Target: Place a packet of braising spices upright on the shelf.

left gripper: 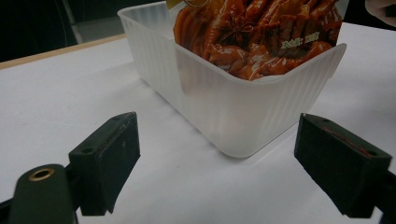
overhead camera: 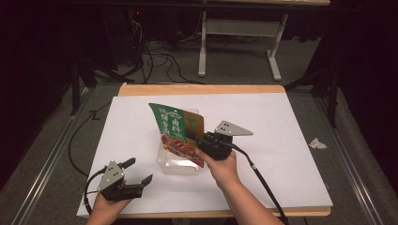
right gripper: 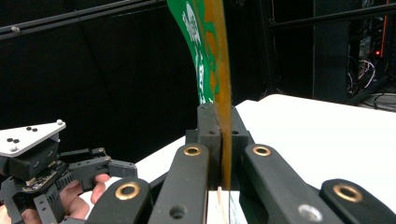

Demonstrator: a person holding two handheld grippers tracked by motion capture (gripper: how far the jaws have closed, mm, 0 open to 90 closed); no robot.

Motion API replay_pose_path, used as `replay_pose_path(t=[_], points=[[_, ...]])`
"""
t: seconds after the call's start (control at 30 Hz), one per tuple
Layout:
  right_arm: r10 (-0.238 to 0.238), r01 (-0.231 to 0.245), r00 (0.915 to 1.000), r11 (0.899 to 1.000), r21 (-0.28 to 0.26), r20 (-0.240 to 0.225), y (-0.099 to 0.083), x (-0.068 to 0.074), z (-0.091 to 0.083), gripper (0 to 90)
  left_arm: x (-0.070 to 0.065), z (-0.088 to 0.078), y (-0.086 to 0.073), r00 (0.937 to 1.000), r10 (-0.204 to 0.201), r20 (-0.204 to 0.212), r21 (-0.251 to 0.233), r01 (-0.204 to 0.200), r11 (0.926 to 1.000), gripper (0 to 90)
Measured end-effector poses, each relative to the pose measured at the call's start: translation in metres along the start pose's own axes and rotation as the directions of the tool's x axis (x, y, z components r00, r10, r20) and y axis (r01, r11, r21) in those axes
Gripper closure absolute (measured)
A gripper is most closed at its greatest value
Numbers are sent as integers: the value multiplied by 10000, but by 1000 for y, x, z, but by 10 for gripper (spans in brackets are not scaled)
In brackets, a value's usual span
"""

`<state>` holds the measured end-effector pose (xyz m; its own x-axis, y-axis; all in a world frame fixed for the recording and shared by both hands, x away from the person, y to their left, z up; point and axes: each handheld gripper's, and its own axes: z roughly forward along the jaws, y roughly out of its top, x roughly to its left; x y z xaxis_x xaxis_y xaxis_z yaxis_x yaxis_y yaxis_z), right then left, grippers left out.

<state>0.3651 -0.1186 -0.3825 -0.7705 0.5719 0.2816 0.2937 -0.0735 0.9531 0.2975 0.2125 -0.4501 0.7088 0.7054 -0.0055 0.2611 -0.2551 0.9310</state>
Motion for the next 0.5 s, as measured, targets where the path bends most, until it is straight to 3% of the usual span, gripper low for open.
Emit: replay_pose_path(t=[0.27, 0.5], points=[[-77, 77, 10000, 9999, -111, 32, -3, 2, 2, 900, -1, -1, 0, 10000, 15, -6, -7, -15, 10000, 150], [-251, 249, 9996, 9996, 107, 160, -9, -1, 6, 900, 0, 0, 0, 10000, 39, -15, 8, -39, 10000, 150]])
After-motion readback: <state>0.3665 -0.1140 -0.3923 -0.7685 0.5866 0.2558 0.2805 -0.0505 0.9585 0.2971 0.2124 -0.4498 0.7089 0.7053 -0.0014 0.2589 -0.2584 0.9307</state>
